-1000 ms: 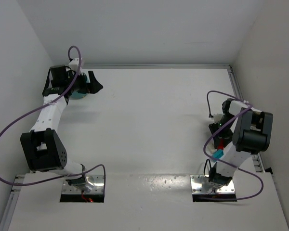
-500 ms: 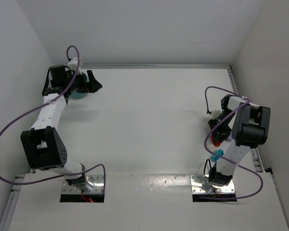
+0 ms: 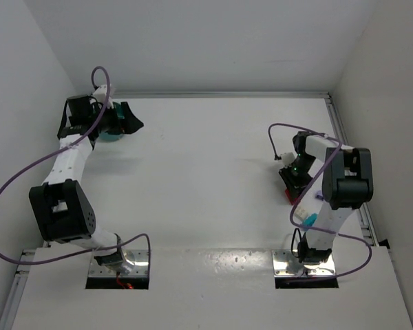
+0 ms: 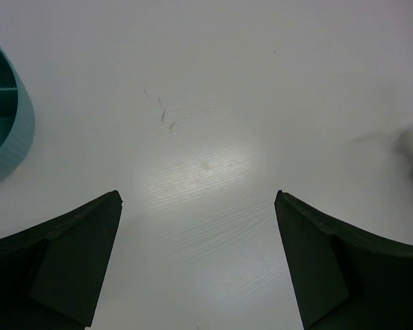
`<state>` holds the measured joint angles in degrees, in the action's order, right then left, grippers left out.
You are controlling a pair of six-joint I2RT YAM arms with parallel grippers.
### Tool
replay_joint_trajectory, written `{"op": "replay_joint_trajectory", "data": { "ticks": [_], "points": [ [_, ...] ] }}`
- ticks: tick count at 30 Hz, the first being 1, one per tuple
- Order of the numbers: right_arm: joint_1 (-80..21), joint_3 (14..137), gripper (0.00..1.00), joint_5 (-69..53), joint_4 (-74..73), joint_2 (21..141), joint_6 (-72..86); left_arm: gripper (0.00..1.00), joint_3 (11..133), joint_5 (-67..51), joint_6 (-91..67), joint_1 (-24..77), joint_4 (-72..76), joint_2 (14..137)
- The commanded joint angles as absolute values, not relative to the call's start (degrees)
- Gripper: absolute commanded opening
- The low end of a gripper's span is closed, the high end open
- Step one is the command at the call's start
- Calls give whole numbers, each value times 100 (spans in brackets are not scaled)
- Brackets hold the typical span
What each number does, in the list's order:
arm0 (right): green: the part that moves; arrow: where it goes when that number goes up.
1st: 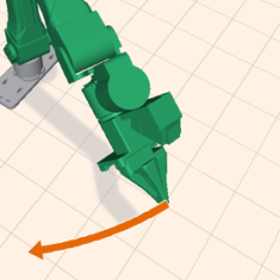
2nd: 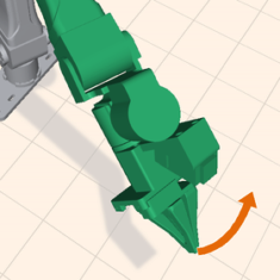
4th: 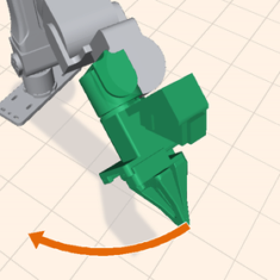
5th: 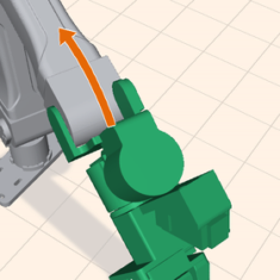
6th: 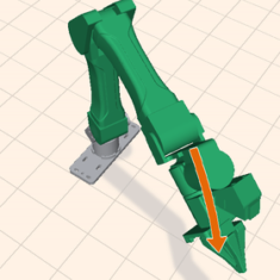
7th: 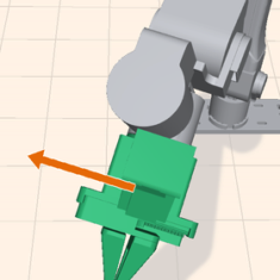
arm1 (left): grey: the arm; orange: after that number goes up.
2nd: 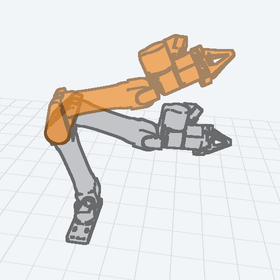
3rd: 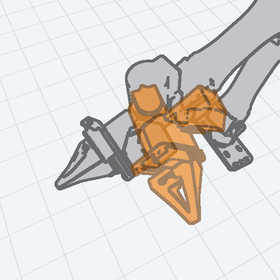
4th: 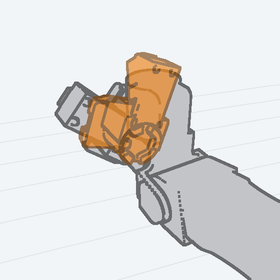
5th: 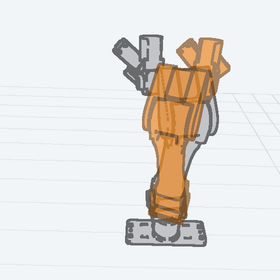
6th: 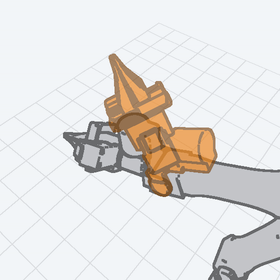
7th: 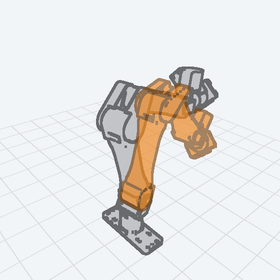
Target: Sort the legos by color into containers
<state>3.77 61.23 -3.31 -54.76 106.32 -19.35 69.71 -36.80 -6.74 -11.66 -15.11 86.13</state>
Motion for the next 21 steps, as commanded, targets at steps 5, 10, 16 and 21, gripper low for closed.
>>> {"op": "replay_joint_trajectory", "data": {
  "ticks": [5, 10, 16, 21],
  "points": [
    [106, 5320, 38, -571, -3974, 9915, -1697, 100, 6698, -4087, -729, -1573, -2038, 7946],
    [53, 4835, 41, -571, -3490, 9528, -1565, 100, 6346, -3894, -677, -1573, -2153, 7120],
    [53, 4553, 23, -642, -3199, 9097, -1450, 100, 6091, -3989, -615, -1573, -2258, 6716],
    [-70, 5357, 11, -1963, -3690, 8675, -1783, 100, 5495, -5429, -562, -1573, -2373, 6583]
  ]
}}
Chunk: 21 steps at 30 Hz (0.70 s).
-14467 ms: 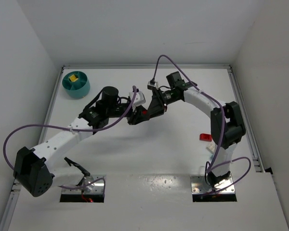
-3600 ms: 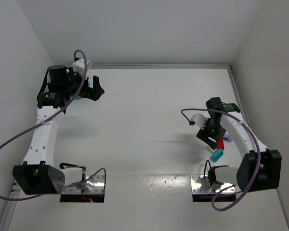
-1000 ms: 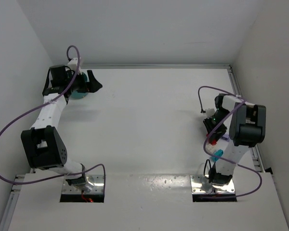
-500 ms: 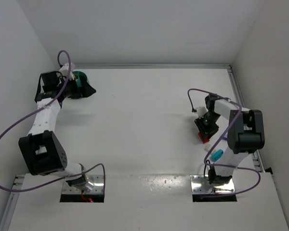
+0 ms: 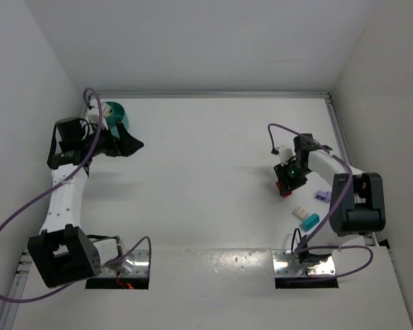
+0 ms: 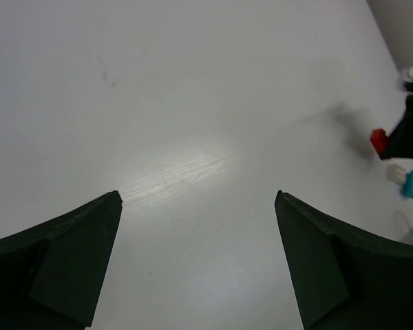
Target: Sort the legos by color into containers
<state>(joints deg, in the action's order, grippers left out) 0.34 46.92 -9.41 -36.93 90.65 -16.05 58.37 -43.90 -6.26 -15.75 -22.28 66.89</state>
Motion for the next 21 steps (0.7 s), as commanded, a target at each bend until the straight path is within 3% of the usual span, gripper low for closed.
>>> {"op": "replay_joint_trajectory", "data": {
  "ticks": [1, 3, 8, 15, 21],
  "points": [
    [-131, 5570, 9, -2230, -3987, 8675, -1854, 100, 5371, -5701, -667, -1573, -2286, 6583],
    [-377, 6325, 9, -3038, -4419, 8665, -2178, 98, 5099, -6405, -922, -1469, -2145, 6583],
    [-1246, 7880, 9, -4094, -5456, 9087, -2435, 92, 5045, -6741, -1676, -941, -1751, 6645],
    [-3152, 8999, 9, -4009, -5230, 9729, -2206, 90, 5098, -6628, -3698, 209, -423, 6750],
    [-3726, 9615, 8, -3657, -4835, 10046, -1820, 90, 5282, -6337, -4832, 773, 368, 6855]
  ]
}}
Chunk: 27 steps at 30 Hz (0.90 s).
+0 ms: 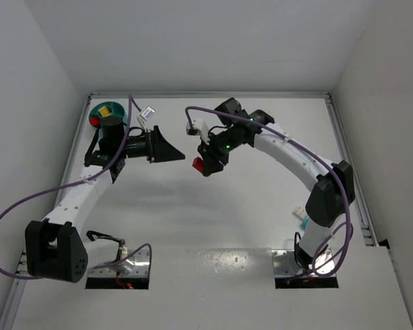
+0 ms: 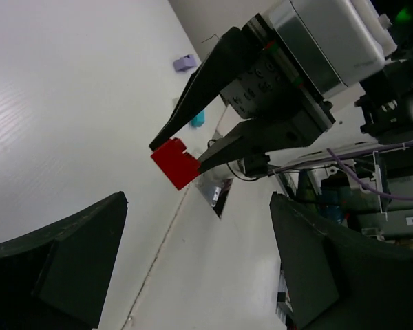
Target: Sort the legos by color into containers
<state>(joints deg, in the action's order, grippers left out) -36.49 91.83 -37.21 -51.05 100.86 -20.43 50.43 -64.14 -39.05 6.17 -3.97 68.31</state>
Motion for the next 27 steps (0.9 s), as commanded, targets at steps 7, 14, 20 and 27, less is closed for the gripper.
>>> {"op": "replay_joint_trajectory", "data": {
  "ticks": [7, 14, 20, 27],
  "points": [
    [-4043, 9729, 7, -3349, -4632, 10046, -1679, 85, 5282, -6214, -4992, 949, 439, 7075],
    [-4280, 9843, 7, -3234, -4632, 9993, -1679, 75, 5282, -6039, -4984, 1055, 439, 7128],
    [-4333, 10037, 7, -3111, -4527, 10107, -1573, 63, 5011, -5985, -4931, 1107, 334, 7075],
    [-4333, 10151, 7, -2910, -4474, 10169, -1521, 60, 4808, -5933, -4878, 1107, 281, 6952]
  ]
}}
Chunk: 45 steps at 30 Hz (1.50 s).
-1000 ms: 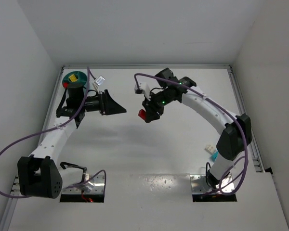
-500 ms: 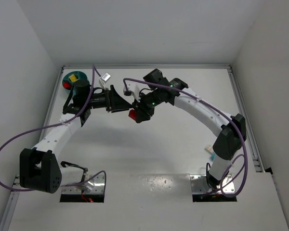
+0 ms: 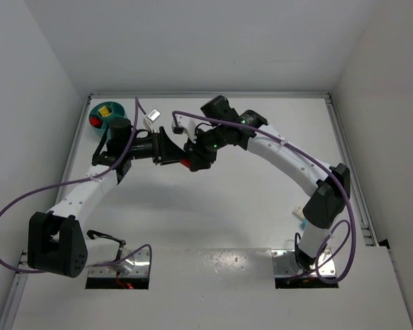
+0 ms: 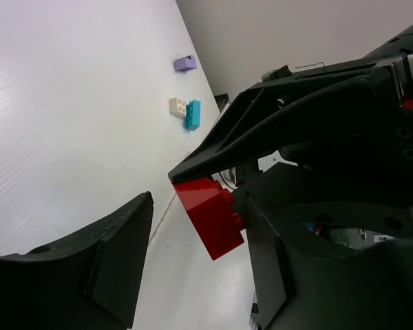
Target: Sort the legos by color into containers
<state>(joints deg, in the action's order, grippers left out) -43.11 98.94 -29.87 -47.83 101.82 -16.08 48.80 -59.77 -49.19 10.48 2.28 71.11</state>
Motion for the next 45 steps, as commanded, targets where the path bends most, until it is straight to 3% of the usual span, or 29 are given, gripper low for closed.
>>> {"op": "replay_joint_trajectory", "data": {
  "ticks": [1, 5, 10, 13, 14, 16, 17, 27, 32, 45],
  "points": [
    [-4333, 10151, 7, -2857, -4474, 10169, -1521, 60, 4808, -5933, -4878, 1107, 229, 6952],
    [-4386, 10204, 7, -2725, -4474, 10169, -1521, 50, 4808, -5819, -4755, 1107, 167, 6952],
    [-4500, 10072, 7, -2085, -4271, 10169, -1398, 27, 4921, -5696, -4492, 1107, -70, 6952],
    [-4500, 10072, 23, -2144, -4394, 10091, -1476, 12, 5097, -5547, -4132, 1047, -447, 6891],
    [-4500, 10072, 46, -2223, -4395, 10038, -1477, 10, 5150, -5485, -4044, 994, -553, 6891],
    [-4412, 9941, 63, -2355, -4526, 9818, -1529, 7, 5255, -5379, -3789, 731, -878, 6838],
    [-4334, 9888, 66, -2355, -4526, 9722, -1590, 7, 5386, -5318, -3701, 616, -1001, 6838],
    [-3614, 8370, 69, -1425, -4588, 8702, -1767, 3, 7440, -4159, -1812, -1396, -2855, 7715],
    [-3296, 7595, 69, -1230, -4377, 8464, -1819, 0, 9147, -3279, -1214, -2379, -4103, 9435],
    [-2804, 7400, 69, -1714, -4131, 8595, -1530, 0, 11091, -3076, -1072, -2936, -4175, 11188]
  ]
}}
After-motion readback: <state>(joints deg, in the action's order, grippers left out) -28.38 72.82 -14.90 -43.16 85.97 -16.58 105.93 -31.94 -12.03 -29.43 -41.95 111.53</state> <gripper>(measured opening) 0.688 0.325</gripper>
